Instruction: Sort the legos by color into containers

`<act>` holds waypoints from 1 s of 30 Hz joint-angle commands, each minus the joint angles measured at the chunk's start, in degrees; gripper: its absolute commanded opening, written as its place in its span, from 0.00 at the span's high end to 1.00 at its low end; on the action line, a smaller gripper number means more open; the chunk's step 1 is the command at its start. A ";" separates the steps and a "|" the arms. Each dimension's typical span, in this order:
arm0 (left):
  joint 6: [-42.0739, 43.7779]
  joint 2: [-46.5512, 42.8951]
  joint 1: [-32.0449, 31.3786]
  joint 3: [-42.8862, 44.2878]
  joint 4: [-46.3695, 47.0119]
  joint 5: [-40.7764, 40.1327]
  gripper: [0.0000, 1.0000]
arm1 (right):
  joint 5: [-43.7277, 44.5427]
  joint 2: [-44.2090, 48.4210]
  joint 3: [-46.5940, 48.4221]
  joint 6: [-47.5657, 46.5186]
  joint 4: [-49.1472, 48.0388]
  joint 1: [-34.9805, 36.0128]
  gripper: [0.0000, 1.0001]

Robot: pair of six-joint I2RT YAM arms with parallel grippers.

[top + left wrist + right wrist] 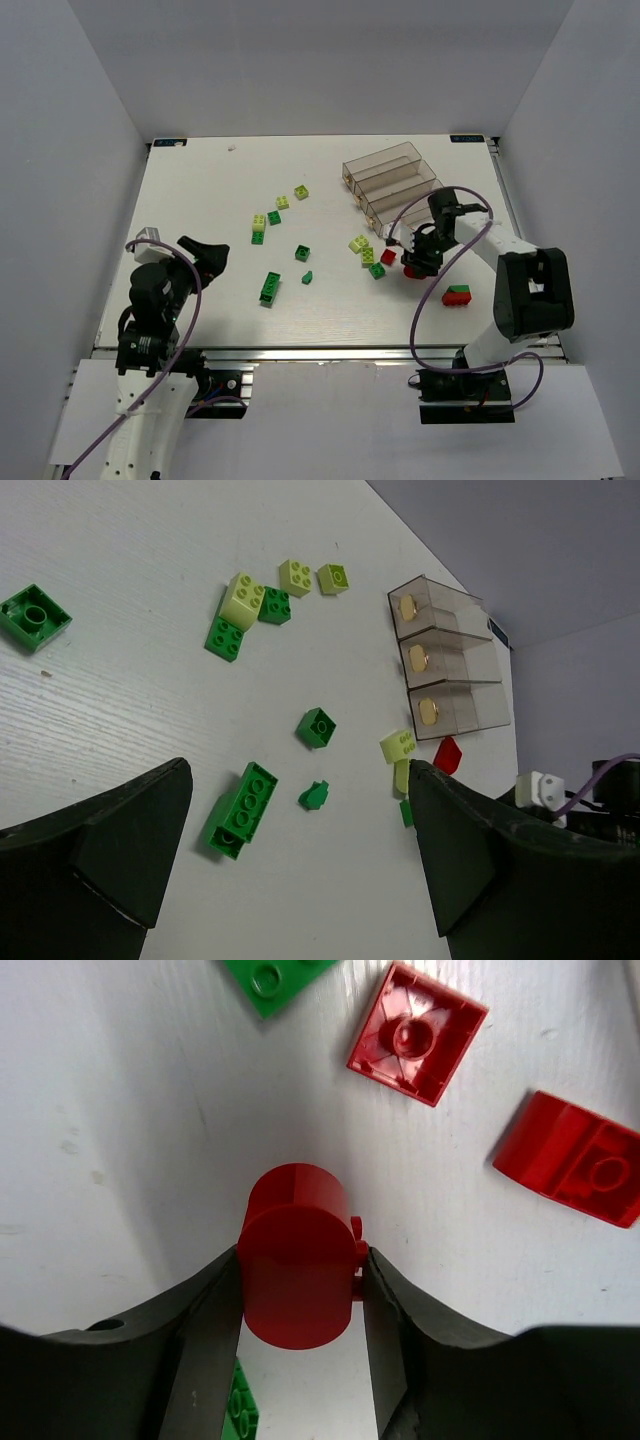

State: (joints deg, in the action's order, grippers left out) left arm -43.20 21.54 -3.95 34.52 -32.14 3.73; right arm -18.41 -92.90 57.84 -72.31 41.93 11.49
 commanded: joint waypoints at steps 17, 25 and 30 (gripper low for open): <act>-1.97 3.33 -0.01 -3.15 7.71 3.30 0.02 | -2.28 18.46 -3.00 55.75 -53.91 -3.31 1.00; -2.41 1.75 -0.01 -3.85 6.65 2.95 0.02 | 8.74 4.23 4.11 61.06 -57.75 -7.53 1.00; -2.50 0.88 0.08 -3.67 5.60 2.43 0.02 | 11.38 -2.53 9.56 61.06 -56.09 -8.58 1.00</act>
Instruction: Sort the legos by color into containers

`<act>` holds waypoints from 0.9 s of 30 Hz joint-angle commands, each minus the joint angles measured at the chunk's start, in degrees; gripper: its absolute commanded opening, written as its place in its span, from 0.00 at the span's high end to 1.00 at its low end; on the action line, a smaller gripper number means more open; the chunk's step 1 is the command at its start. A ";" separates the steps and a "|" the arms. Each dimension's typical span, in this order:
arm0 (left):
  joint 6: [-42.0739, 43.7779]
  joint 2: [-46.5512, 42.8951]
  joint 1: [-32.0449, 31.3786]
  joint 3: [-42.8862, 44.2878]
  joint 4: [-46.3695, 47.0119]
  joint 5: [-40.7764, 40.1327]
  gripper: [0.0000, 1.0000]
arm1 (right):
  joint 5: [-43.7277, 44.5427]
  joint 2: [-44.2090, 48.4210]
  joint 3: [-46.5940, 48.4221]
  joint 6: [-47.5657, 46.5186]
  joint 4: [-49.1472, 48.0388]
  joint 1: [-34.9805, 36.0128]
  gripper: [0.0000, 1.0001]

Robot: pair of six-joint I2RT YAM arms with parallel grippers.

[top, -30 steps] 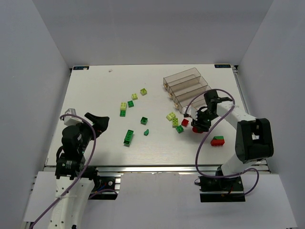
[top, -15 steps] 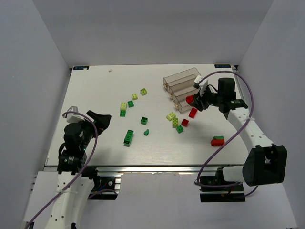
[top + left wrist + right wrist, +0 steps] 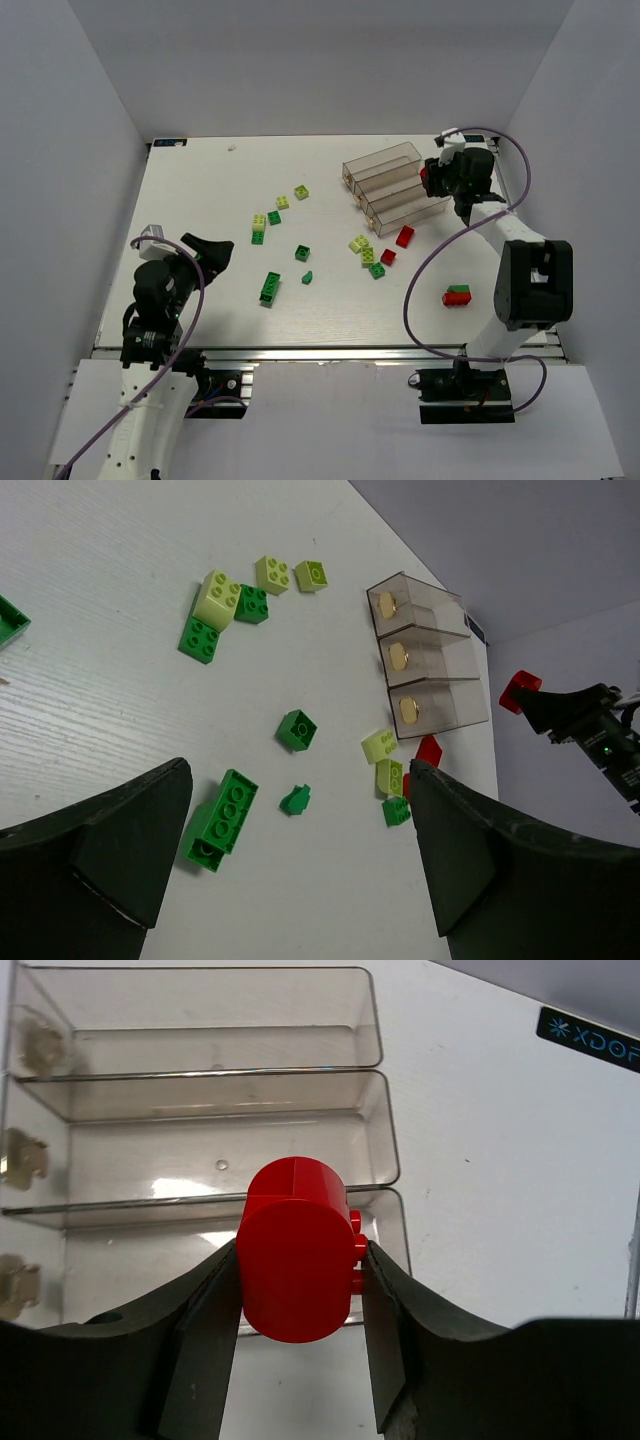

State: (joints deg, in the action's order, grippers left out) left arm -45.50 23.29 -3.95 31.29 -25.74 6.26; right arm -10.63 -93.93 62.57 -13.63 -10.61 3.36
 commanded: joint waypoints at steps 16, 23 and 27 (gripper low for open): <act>-0.91 -0.61 0.08 -1.32 -0.02 0.15 0.02 | 3.16 -9.87 8.27 -0.61 -0.73 -2.48 0.82; -1.26 -0.79 0.08 -1.76 0.16 0.42 0.02 | 2.90 -10.75 9.15 -0.08 0.24 -2.65 0.55; -1.35 -0.52 0.08 -1.84 0.60 0.68 0.02 | 2.55 -10.84 9.15 0.00 0.50 -2.65 0.53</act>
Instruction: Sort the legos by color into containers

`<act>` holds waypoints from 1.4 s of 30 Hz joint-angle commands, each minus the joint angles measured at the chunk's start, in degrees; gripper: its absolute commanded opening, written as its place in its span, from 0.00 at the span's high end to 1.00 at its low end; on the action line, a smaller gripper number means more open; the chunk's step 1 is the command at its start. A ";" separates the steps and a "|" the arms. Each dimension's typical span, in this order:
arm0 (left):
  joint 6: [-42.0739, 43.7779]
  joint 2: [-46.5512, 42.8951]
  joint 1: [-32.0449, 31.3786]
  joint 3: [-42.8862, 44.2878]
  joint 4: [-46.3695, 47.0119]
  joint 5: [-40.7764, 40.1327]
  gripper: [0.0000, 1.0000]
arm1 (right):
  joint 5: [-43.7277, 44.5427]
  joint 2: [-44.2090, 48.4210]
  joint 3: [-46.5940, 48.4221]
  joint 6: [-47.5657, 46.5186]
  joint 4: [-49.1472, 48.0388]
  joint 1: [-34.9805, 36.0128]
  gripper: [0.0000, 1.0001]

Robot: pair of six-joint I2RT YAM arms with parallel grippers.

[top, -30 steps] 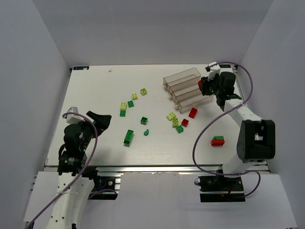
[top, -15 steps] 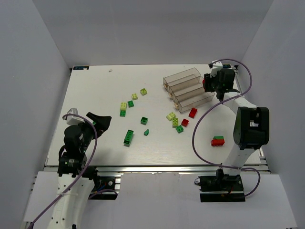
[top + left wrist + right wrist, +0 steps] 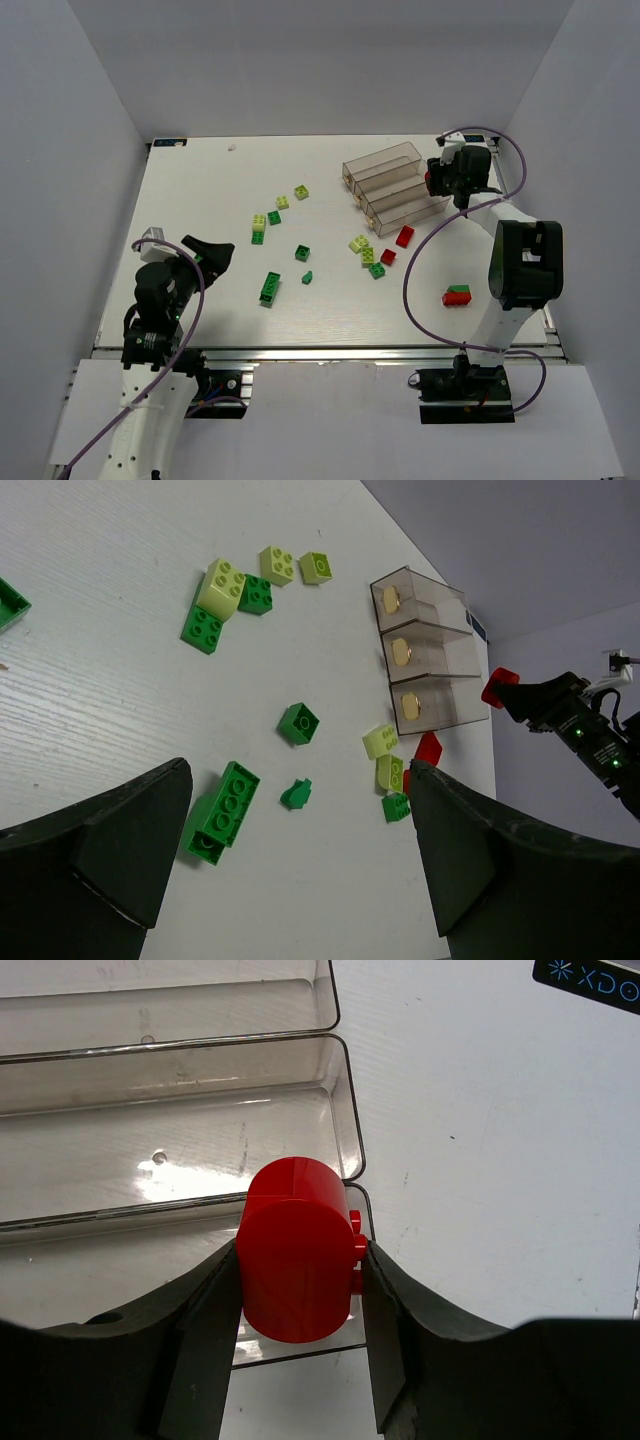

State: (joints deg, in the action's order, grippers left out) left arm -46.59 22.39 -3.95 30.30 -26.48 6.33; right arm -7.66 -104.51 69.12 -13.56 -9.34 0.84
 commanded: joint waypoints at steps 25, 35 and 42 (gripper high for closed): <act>-2.28 8.71 0.08 -1.83 10.82 10.37 0.02 | -4.55 1.50 3.74 0.82 3.01 -2.60 0.37; 6.39 54.49 -37.74 23.51 13.52 -12.24 0.27 | -37.42 13.96 4.45 -17.37 36.83 -5.93 0.21; 21.35 100.44 -50.10 77.13 -2.77 -12.92 0.21 | -41.29 24.53 0.93 -15.27 39.75 -10.50 0.66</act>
State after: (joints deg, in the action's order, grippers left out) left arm -31.90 115.11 -52.49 92.25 -22.15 -6.20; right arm -45.69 -80.93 69.82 -29.89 27.86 -7.77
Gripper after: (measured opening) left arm 0.781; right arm 0.358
